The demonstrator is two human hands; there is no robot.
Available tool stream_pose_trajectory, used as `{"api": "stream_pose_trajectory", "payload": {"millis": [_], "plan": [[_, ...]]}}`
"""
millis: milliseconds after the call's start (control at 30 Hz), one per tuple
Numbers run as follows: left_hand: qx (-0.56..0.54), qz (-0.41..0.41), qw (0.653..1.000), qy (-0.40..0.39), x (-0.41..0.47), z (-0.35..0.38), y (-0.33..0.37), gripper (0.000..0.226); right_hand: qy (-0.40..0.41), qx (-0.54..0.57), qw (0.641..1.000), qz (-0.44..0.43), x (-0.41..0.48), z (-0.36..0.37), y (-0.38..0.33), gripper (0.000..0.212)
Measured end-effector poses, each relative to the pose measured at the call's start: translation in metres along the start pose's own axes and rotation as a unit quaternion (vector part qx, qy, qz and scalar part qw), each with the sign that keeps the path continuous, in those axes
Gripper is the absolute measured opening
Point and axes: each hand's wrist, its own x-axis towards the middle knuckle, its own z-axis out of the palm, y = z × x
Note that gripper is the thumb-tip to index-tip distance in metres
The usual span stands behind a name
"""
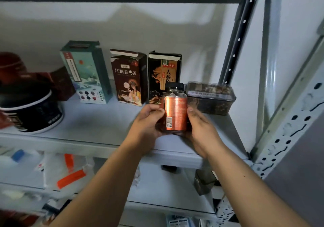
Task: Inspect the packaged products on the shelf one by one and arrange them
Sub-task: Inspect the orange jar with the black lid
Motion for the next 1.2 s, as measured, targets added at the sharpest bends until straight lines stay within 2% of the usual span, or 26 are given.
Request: {"api": "stream_pose_trajectory", "payload": {"millis": [100,400,600,700,867,1000,1100,1200], "plan": [[0.004,-0.012,1.0,-0.001,0.002,-0.001,-0.002,0.017,0.001,0.03,0.999,0.022,0.005,-0.003,0.003,0.028],[-0.004,-0.02,1.0,-0.01,0.002,-0.001,0.0,0.015,-0.018,0.056,0.998,0.017,0.008,-0.007,0.006,0.028],[-0.017,-0.006,0.999,-0.041,0.002,-0.001,-0.001,0.003,-0.016,0.066,0.998,0.008,0.003,-0.003,0.001,0.023],[-0.023,-0.006,0.998,-0.05,0.001,-0.001,-0.001,0.02,-0.026,0.06,0.998,0.005,0.0,-0.006,-0.001,0.022],[-0.011,-0.017,1.0,-0.02,0.0,0.0,-0.001,0.018,-0.049,0.03,0.998,-0.007,-0.006,-0.006,-0.004,0.034],[-0.009,-0.024,0.999,-0.023,0.001,0.0,0.0,0.019,-0.037,0.046,0.998,-0.022,-0.008,-0.007,-0.005,0.029],[-0.012,-0.03,0.999,-0.022,0.0,0.002,0.0,0.026,-0.042,0.061,0.997,-0.036,-0.01,-0.007,-0.007,0.037],[-0.013,-0.025,0.999,-0.04,-0.002,0.003,0.0,0.043,-0.042,0.071,0.996,-0.034,-0.012,-0.005,-0.007,0.052]]}}
